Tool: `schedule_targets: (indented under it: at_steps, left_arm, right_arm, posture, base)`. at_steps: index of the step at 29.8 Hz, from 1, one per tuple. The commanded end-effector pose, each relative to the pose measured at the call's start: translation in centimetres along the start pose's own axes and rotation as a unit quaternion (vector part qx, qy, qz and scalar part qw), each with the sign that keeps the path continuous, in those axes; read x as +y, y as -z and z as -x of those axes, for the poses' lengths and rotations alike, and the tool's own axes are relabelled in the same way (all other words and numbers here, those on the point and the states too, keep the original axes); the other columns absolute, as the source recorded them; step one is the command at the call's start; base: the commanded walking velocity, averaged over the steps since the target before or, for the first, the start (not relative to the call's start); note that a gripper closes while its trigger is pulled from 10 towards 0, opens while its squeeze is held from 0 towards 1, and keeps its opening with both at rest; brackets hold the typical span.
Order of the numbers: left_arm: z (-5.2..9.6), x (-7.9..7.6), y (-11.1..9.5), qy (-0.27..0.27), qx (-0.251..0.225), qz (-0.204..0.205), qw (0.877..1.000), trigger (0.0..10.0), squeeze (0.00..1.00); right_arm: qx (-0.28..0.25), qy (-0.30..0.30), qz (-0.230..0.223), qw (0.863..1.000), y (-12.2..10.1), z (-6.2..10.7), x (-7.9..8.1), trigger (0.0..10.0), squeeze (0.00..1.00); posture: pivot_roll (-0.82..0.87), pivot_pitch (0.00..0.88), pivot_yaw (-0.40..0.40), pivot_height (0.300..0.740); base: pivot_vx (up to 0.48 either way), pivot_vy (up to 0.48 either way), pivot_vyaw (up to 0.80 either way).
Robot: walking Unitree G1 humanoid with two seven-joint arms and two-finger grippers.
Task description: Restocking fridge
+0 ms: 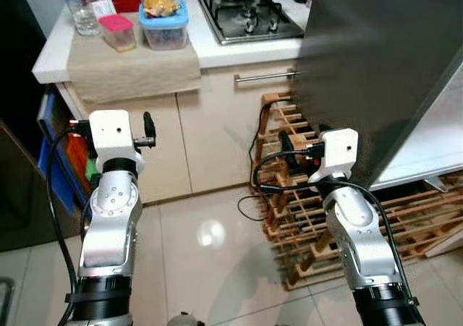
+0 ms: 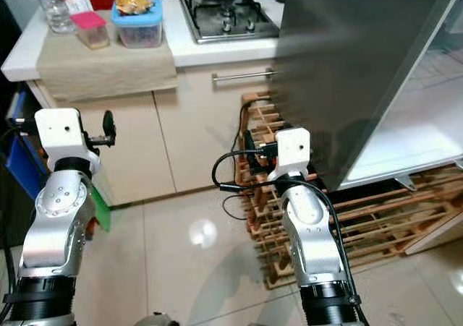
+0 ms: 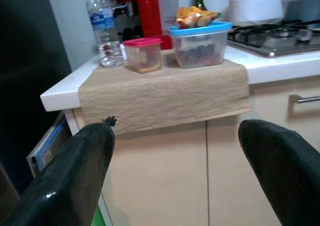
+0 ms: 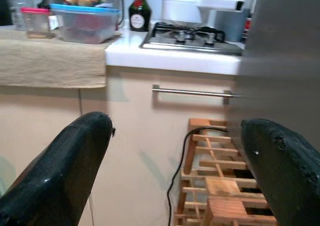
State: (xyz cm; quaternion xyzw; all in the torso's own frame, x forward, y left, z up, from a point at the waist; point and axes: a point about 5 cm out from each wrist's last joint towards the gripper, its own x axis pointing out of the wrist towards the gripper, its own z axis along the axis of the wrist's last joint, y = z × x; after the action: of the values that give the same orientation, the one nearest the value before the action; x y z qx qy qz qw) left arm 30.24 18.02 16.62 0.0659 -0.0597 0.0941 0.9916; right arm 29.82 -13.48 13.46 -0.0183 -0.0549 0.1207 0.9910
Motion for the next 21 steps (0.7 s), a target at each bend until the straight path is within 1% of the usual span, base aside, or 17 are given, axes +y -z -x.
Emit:
schedule_targets:
  at_steps: [1, 2, 3, 4, 7, 10, 12, 13, 15, 16, 17, 18, 19, 20, 21]
  left_arm:
    - [-0.1, 0.2, -0.1, 0.006, -0.004, 0.004, 1.0, 10.0, 0.0]
    - [-0.2, 0.3, -0.2, 0.007, -0.008, 0.007, 1.0, 10.0, 0.0]
    - [-0.2, 0.3, -0.3, 0.005, -0.009, 0.006, 1.0, 10.0, 0.0]
    - [-0.2, 0.3, -0.3, 0.002, -0.008, 0.009, 1.0, 10.0, 0.0]
    - [-0.3, 0.3, -0.2, 0.001, -0.006, 0.011, 1.0, 10.0, 0.0]
    - [-0.3, 0.2, -0.2, 0.002, -0.007, 0.007, 1.0, 10.0, 0.0]
    - [-0.3, 0.2, -0.2, 0.003, -0.007, 0.006, 1.0, 10.0, 0.0]
    - [-0.4, 0.1, -0.2, 0.007, -0.006, 0.004, 1.0, 10.0, 0.0]
    - [-0.4, 0.0, -0.2, 0.008, -0.006, 0.004, 1.0, 10.0, 0.0]
    - [-0.5, 0.0, -0.2, 0.008, -0.008, 0.007, 1.0, 10.0, 0.0]
    - [-0.5, 0.0, -0.2, 0.008, -0.008, 0.007, 1.0, 10.0, 0.0]
    - [-0.5, -0.1, -0.8, 0.013, -0.025, 0.028, 0.999, 10.0, 0.0]
    - [-0.6, -0.1, -1.3, 0.019, -0.043, 0.036, 0.998, 10.0, 0.0]
    - [-0.6, -0.1, -1.3, 0.019, -0.043, 0.036, 0.998, 10.0, 0.0]
    - [-0.8, -0.4, -2.2, 0.029, -0.07, 0.038, 0.996, 10.0, 0.0]
  right_arm:
    - [-0.008, -0.012, -0.01, 1.0, -0.2, -0.2, 0.3, 10.0, 0.15]
    - [-0.009, -0.011, -0.01, 1.0, -0.3, -0.3, 0.4, 10.0, 0.15]
    - [-0.01, -0.011, 0.003, 1.0, -0.4, -0.4, 0.4, 10.0, 0.12]
    - [-0.01, -0.008, 0.006, 1.0, -0.5, -0.6, 0.4, 10.0, 0.06]
    - [-0.01, -0.007, 0.009, 1.0, -0.6, -0.8, 0.3, 10.0, 0.07]
    - [-0.011, 0.005, 0.005, 1.0, -0.5, -0.7, -0.2, 10.0, 0.1]
    - [-0.009, 0.01, 0.006, 1.0, -0.5, -0.7, -0.3, 10.0, 0.1]
    - [-0.004, 0.03, 0.009, 0.999, -0.3, -0.8, -0.7, 10.0, 0.06]
    - [-0.001, 0.036, 0.012, 0.999, -0.3, -0.8, -0.8, 10.0, 0.06]
    - [0.0, 0.044, 0.016, 0.999, -0.2, -0.9, -0.9, 10.0, 0.0]
    - [0.0, 0.044, 0.016, 0.999, -0.2, -0.9, -0.9, 10.0, 0.0]
    - [-0.003, 0.04, 0.023, 0.999, -0.4, -0.9, -0.8, 10.0, 0.0]
    - [-0.01, 0.037, 0.03, 0.999, -0.6, -0.9, -0.7, 10.0, 0.0]
    - [-0.01, 0.037, 0.03, 0.999, -0.6, -0.9, -0.7, 10.0, 0.0]
    - [-0.036, 0.037, 0.036, 0.998, -1.5, -1.0, -0.5, 10.0, 0.0]
  posture:
    - [-0.07, 0.016, -0.006, 0.74]
    - [-0.07, 0.011, -0.006, 0.74]
    - [-0.07, 0.01, -0.006, 0.74]
    - [-0.07, 0.008, -0.005, 0.74]
    - [-0.07, 0.006, -0.004, 0.74]
    - [-0.07, 0.003, -0.003, 0.74]
    - [-0.07, 0.003, -0.003, 0.74]
    - [-0.07, 0.005, -0.002, 0.74]
    - [-0.07, 0.005, -0.002, 0.74]
    - [-0.07, 0.01, -0.004, 0.74]
    - [-0.07, 0.01, -0.004, 0.74]
    - [-0.08, 0.013, -0.004, 0.74]
    - [-0.08, 0.015, -0.005, 0.74]
    - [-0.08, 0.015, -0.005, 0.74]
    - [-0.08, 0.021, -0.008, 0.74]
  base:
    - [0.0, 0.0, 0.45]
    - [0.0, 0.0, 0.44]
    - [0.442, 0.0, 0.0]
    - [0.469, 0.0, 0.0]
    - [0.466, 0.0, 0.0]
    - [0.458, 0.0, 0.75]
    - [0.458, 0.0, 0.73]
    - [0.461, 0.0, 0.68]
    - [0.461, 0.0, 0.68]
    - [0.469, 0.0, 0.0]
    - [0.469, 0.0, 0.0]
    - [0.386, 0.0, 0.0]
    - [0.382, 0.0, 0.0]
    - [0.382, 0.0, 0.0]
    - [0.394, 0.0, 0.0]
